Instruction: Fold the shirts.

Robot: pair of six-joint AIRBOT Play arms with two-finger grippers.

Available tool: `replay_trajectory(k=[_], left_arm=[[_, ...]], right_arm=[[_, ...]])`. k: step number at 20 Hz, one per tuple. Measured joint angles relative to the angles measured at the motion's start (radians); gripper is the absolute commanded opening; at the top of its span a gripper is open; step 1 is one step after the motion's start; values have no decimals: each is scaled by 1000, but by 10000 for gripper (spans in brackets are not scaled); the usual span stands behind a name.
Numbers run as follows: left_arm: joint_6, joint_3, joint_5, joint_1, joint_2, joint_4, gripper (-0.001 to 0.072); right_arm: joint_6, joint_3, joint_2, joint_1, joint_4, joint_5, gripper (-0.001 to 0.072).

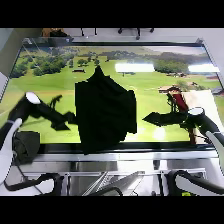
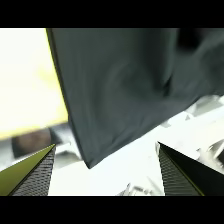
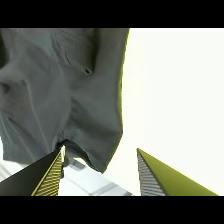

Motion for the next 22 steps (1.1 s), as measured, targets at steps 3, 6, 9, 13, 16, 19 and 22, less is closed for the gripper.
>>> replay_trajectory(k=[3, 6, 9, 13, 16, 19, 22], left_arm=[[0, -193, 90, -52, 94, -15, 687], [-1, -315, 186, -127, 138, -47, 481], [-8, -373, 257, -222, 128, -86, 482], [-12, -392, 314, -333, 67, -158, 481], [-9, -380, 299, -365, 31, -202, 181], [19, -341, 302, -353, 16, -145, 16], [47, -290, 385, -306, 13, -128, 16]], right_arm=[[-29, 14, -43, 48, 13, 7, 519], [-43, 47, -94, 93, 18, 0, 519], [-51, 96, -154, 116, 18, -9, 518], [-69, 169, -232, 126, 22, -12, 517], [-79, 214, -269, 133, 42, -13, 492], [-90, 245, -294, 143, 60, -34, 492], [-95, 261, -331, 147, 82, -56, 491]])
